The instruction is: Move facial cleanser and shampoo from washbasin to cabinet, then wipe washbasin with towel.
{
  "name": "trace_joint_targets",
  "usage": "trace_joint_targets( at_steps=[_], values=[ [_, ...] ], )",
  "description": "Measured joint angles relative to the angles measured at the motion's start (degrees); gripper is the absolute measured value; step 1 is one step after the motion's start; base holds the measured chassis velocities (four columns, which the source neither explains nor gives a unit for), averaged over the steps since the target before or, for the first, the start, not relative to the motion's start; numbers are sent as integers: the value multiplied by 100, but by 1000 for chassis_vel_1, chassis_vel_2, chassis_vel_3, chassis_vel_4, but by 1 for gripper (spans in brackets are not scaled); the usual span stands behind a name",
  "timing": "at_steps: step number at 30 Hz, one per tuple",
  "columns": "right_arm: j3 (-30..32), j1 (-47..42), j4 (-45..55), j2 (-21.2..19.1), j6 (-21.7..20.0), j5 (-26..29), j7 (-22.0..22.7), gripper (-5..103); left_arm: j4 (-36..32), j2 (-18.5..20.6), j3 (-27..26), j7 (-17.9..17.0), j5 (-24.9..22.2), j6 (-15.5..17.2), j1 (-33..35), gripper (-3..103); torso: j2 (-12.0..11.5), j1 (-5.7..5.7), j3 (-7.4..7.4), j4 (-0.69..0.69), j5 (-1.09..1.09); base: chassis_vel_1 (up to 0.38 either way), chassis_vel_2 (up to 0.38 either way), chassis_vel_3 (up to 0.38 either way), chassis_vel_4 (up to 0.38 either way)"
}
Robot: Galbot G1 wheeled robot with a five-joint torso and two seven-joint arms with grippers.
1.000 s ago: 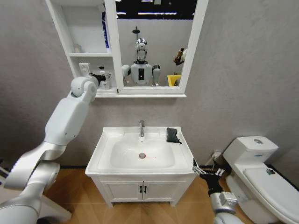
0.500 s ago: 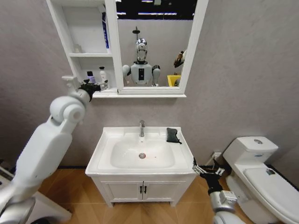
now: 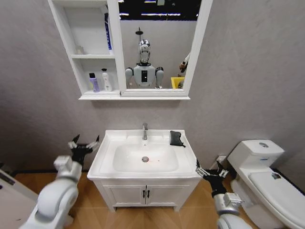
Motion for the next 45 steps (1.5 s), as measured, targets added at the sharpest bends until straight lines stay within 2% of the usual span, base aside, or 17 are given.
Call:
trace_joint_targets(
  at_steps=[1, 2, 6, 10, 17, 25, 30, 45],
  values=[
    [-8, -10, 27, 2, -9, 0, -31, 100, -48, -285, -74, 176, 121, -162, 284, 100, 0, 0, 0, -1, 0, 0, 0, 0, 0],
    [-8, -10, 27, 2, -9, 0, -31, 100, -48, -285, -74, 176, 121, -162, 284, 100, 0, 0, 0, -1, 0, 0, 0, 0, 0],
    [48, -43, 52, -47, -49, -7, -157, 100, -181, -1016, -72, 457, 369, -596, 982, 100, 0, 0, 1, 0, 0, 0, 0, 0, 0],
    [68, -70, 108, -54, -49, 2, -204, 100, -59, -1192, -127, 437, 401, -673, 934, 100, 0, 0, 1, 0, 0, 0, 0, 0, 0],
    [121, -195, 214, -79, 15, 60, -315, 100, 407, -1156, -381, 338, 470, -672, 507, 100, -1, 2, 2, 0, -2, 0, 0, 0, 0],
    [149, -258, 249, -64, 114, 107, -327, 100, 424, -1130, -375, 316, 439, -640, 471, 100, -1, 2, 1, 0, -1, 0, 0, 0, 0],
    [143, -296, 325, -42, -11, 120, -264, 100, 426, -1123, -367, 310, 431, -632, 461, 100, -1, 2, 1, 0, -2, 0, 0, 0, 0],
    [140, -309, 257, -38, 8, 165, -254, 100, 427, -1113, -356, 300, 418, -620, 450, 100, -1, 0, 1, 0, -2, -52, 43, 63, -58]
  ],
)
